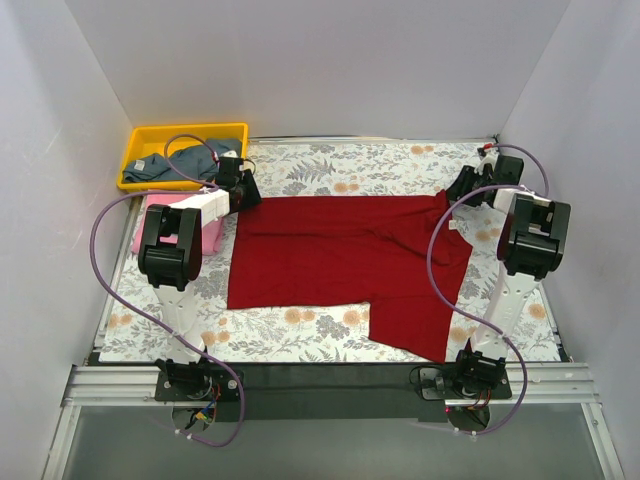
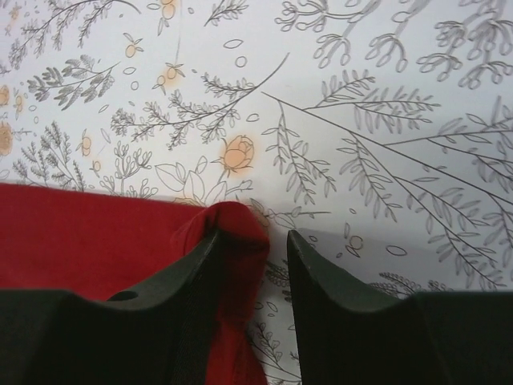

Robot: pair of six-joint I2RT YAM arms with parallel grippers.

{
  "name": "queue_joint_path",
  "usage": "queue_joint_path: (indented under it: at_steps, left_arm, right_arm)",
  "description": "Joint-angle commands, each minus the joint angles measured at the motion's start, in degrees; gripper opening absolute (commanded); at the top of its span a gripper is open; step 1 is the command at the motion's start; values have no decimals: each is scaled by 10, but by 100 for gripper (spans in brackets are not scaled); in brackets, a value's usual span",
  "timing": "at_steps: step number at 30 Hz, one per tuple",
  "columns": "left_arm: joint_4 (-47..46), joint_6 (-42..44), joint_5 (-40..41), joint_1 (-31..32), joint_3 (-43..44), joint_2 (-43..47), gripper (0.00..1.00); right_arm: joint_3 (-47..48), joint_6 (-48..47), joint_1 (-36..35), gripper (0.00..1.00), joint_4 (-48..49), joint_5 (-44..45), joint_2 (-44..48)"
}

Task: Fold and stack the t-shirts
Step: Fold the tshirt

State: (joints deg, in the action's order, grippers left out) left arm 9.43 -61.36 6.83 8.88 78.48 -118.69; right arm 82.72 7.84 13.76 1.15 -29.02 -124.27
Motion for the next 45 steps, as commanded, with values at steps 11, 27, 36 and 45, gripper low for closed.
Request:
queue_joint_path:
  at_steps: [11, 27, 36, 45]
  left_arm:
    - [111, 11, 20, -10, -30, -29, 51]
    - [137, -12, 70, -10, -30, -49, 37]
    - [137, -11, 76, -10, -30, -51, 37]
    - [136, -7, 76, -10, -27, -49, 38]
  right_arm:
    - [45, -41, -21, 11, -11, -30, -41]
    - [-1, -102, -50, 4, -24, 286, 106]
    - [-17, -39, -36, 32, -33, 279, 110]
    - [-12, -43, -29, 29, -38, 158, 73]
